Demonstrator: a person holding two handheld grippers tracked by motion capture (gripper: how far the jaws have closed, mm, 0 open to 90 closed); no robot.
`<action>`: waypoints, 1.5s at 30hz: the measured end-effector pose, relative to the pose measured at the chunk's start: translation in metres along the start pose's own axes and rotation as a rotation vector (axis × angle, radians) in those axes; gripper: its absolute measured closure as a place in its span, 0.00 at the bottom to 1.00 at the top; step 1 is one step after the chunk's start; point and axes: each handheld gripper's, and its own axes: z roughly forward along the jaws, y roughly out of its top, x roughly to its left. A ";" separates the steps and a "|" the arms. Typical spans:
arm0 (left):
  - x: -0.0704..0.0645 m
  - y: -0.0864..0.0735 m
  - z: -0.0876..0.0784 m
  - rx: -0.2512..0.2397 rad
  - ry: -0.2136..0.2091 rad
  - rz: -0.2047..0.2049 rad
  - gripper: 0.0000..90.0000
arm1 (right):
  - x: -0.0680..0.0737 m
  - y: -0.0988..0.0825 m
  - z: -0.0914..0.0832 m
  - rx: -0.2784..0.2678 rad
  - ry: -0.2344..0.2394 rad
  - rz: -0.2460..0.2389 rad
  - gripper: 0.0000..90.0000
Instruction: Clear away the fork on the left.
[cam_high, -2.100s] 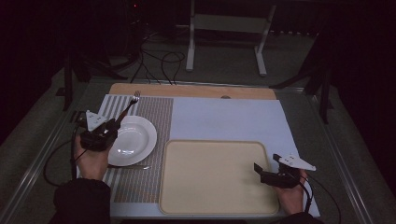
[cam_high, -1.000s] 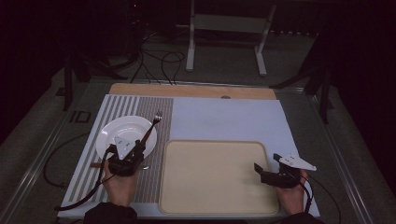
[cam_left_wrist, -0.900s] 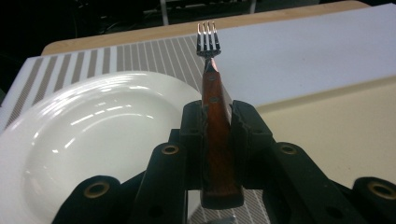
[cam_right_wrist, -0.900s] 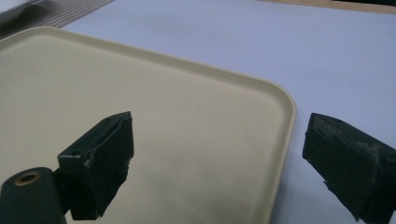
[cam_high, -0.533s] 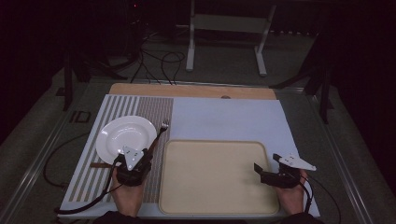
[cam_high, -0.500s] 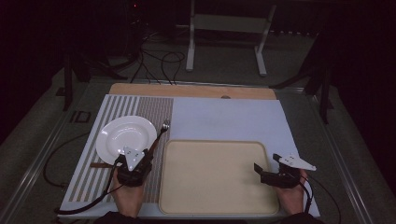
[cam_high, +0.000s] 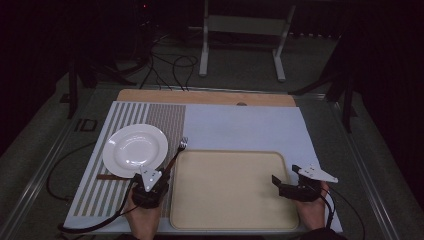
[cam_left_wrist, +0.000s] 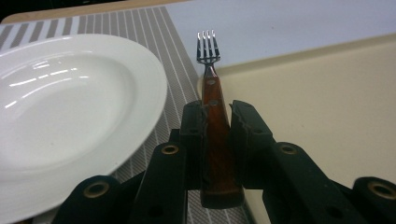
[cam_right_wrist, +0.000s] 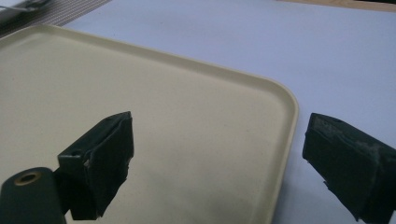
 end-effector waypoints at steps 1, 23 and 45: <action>-0.001 -0.001 -0.001 0.001 0.000 0.003 0.84 | 0.000 0.000 0.000 -0.001 0.002 0.001 0.10; -0.037 -0.028 -0.002 0.066 -0.023 0.000 0.84 | 0.000 0.000 0.000 0.001 0.005 -0.001 0.10; 0.004 -0.011 -0.012 -0.035 -0.127 -0.143 0.24 | 0.000 0.000 0.000 0.002 0.005 -0.003 0.10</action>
